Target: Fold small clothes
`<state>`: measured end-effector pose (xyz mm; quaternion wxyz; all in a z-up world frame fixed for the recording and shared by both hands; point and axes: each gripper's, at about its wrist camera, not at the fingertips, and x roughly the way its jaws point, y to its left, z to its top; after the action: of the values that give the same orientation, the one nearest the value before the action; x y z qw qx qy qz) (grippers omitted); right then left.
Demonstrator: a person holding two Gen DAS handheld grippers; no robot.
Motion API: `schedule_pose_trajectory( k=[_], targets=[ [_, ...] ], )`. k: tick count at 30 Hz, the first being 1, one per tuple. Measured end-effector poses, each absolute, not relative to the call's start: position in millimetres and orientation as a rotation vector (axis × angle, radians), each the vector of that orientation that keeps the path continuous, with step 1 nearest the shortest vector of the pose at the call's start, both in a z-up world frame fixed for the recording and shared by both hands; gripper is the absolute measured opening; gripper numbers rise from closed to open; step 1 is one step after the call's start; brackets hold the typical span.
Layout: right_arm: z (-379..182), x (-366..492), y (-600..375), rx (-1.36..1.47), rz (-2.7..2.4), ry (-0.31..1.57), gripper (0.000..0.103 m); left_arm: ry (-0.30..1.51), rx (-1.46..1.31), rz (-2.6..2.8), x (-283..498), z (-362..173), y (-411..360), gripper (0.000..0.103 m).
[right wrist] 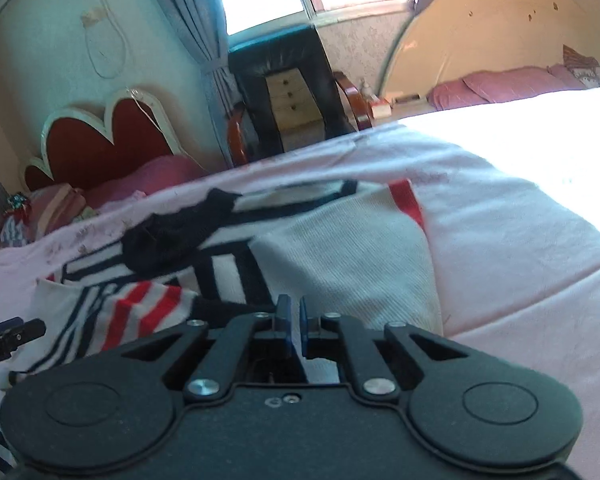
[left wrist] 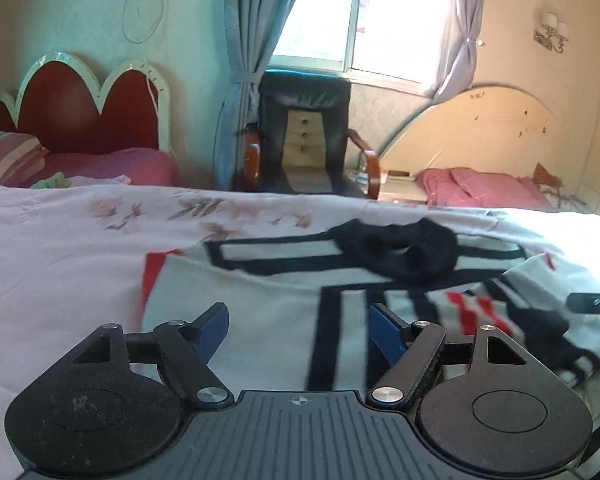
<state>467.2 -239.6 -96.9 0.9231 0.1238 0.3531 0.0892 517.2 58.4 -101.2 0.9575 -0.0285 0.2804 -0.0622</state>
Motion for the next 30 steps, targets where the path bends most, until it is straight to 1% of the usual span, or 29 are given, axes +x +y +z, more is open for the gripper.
schedule_pose_trajectory(
  k=[1, 2, 3, 7, 8, 9, 11, 14, 15, 16, 18, 21, 22, 23, 26, 28, 29, 30],
  targets=[
    [-95, 469, -235, 0.26, 0.218, 0.722, 0.012, 0.582, -0.058, -0.155, 523, -101, 44, 0.076],
    [-95, 472, -228, 0.252, 0.245, 0.728, 0.016, 0.603, -0.047, -0.182, 530, -103, 29, 0.076],
    [-97, 477, -216, 0.235, 0.271, 0.747, 0.018, 0.621, -0.019, -0.201, 536, -107, 11, 0.076],
    [-107, 488, -176, 0.112, 0.345, 0.788, 0.017, 0.717, 0.037, -0.208, 550, -130, -31, 0.076],
    [-113, 490, -170, 0.081, 0.35, 0.806, 0.016, 0.716, 0.076, -0.198, 548, -136, -36, 0.082],
    [-117, 489, -165, 0.039, 0.35, 0.806, 0.016, 0.696, 0.087, -0.187, 543, -138, -36, 0.084],
    [-117, 486, -165, 0.004, 0.368, 0.791, 0.015, 0.698, 0.059, -0.195, 539, -137, -25, 0.085],
    [-112, 478, -180, -0.01, 0.364, 0.798, 0.011, 0.686, 0.112, -0.151, 525, -133, -4, 0.086],
    [-112, 474, -189, -0.008, 0.358, 0.8, 0.011, 0.688, 0.102, -0.142, 522, -136, 7, 0.089],
    [-111, 469, -199, -0.009, 0.352, 0.796, 0.011, 0.699, 0.067, -0.131, 520, -138, 21, 0.096],
    [-111, 459, -215, -0.005, 0.339, 0.79, 0.011, 0.702, 0.043, -0.13, 520, -139, 32, 0.097],
    [-113, 464, -223, 0.044, 0.339, 0.801, 0.011, 0.691, 0.051, -0.101, 518, -130, 22, 0.095],
    [-109, 465, -222, 0.044, 0.331, 0.809, 0.013, 0.663, 0.049, -0.109, 512, -124, 17, 0.095],
    [-104, 465, -221, 0.043, 0.325, 0.804, 0.021, 0.638, 0.042, -0.114, 505, -119, 13, 0.094],
    [-95, 455, -222, 0.029, 0.335, 0.758, 0.022, 0.633, 0.045, -0.125, 488, -117, 3, 0.095],
    [-103, 456, -224, 0.023, 0.354, 0.8, 0.021, 0.72, 0.057, -0.105, 493, -135, -2, 0.095],
    [-111, 458, -224, 0.015, 0.355, 0.835, 0.021, 0.704, 0.025, -0.099, 492, -138, 1, 0.098],
    [-113, 458, -225, 0.018, 0.364, 0.815, 0.021, 0.714, 0.016, -0.089, 494, -137, 2, 0.098]
  ],
)
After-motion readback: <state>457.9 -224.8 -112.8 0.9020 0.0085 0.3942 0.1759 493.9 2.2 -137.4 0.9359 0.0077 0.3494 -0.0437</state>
